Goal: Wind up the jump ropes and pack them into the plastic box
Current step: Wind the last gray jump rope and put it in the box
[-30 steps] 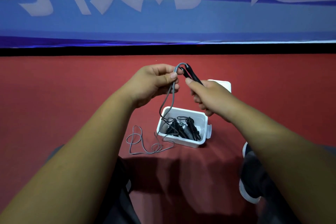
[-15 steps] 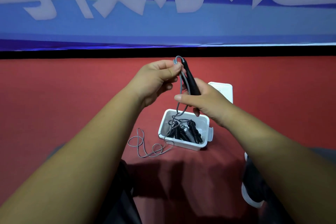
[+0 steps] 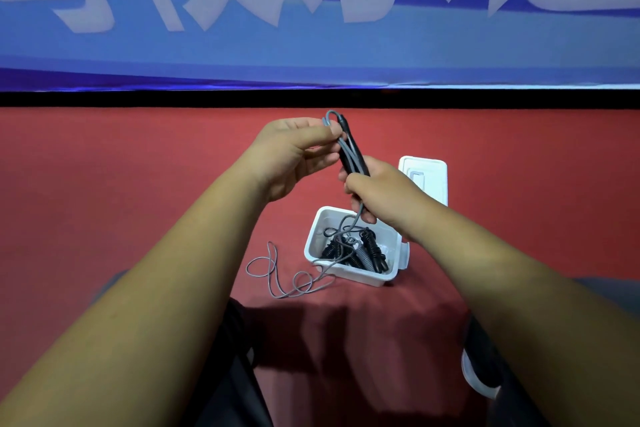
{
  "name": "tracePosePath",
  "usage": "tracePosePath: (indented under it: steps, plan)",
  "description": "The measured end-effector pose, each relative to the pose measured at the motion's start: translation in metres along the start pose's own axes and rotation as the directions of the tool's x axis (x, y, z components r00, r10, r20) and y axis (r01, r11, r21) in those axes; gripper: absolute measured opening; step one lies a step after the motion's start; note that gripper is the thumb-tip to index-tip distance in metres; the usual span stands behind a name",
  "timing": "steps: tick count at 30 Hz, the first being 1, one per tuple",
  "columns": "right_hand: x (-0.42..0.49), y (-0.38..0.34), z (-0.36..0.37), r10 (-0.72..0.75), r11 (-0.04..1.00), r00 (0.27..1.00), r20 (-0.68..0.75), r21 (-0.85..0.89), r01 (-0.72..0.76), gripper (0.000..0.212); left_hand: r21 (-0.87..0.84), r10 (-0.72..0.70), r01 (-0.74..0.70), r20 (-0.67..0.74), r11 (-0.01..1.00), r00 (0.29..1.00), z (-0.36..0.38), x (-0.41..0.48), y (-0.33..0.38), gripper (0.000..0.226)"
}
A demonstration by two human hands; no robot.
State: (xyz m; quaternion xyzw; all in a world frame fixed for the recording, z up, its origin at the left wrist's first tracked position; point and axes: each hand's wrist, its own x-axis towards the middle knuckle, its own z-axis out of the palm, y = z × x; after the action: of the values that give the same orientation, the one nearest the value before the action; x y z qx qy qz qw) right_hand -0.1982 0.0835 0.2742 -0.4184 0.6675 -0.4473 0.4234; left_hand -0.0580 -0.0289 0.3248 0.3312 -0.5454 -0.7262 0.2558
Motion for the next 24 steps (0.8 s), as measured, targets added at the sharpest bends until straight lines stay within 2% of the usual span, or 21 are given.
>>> tracePosePath:
  steps: [6,10,13,19,21,24]
  plan:
    - [0.000,0.002,0.000,-0.047,0.997,0.998,0.051,0.055,0.044,0.016,0.147,0.030,-0.025,-0.034,0.989,0.999,-0.009,-0.003,0.000,0.016]
    - [-0.001,0.000,0.001,-0.048,0.998,0.996,0.071,0.037,0.045,0.021,0.113,0.028,-0.023,-0.046,0.993,0.999,-0.013,-0.005,-0.002,0.009]
    - [-0.001,-0.002,0.002,-0.033,0.999,0.996,0.086,0.017,0.032,0.027,0.086,0.029,-0.026,-0.034,0.996,0.999,-0.016,-0.007,-0.004,0.015]
    - [-0.003,-0.003,0.004,-0.006,0.999,0.991,0.132,0.054,-0.001,0.016,0.113,0.020,-0.019,-0.013,0.993,1.000,-0.024,-0.008,-0.008,0.014]
    - [-0.004,-0.005,0.002,0.000,0.996,0.993,0.120,0.092,-0.011,0.011,0.104,0.044,-0.041,-0.034,0.994,0.998,-0.023,-0.005,-0.010,0.024]
    - [-0.006,-0.009,-0.001,0.008,0.981,0.996,0.083,0.191,-0.024,0.013,0.072,0.019,-0.008,-0.141,0.997,0.990,-0.020,0.004,-0.018,0.036]
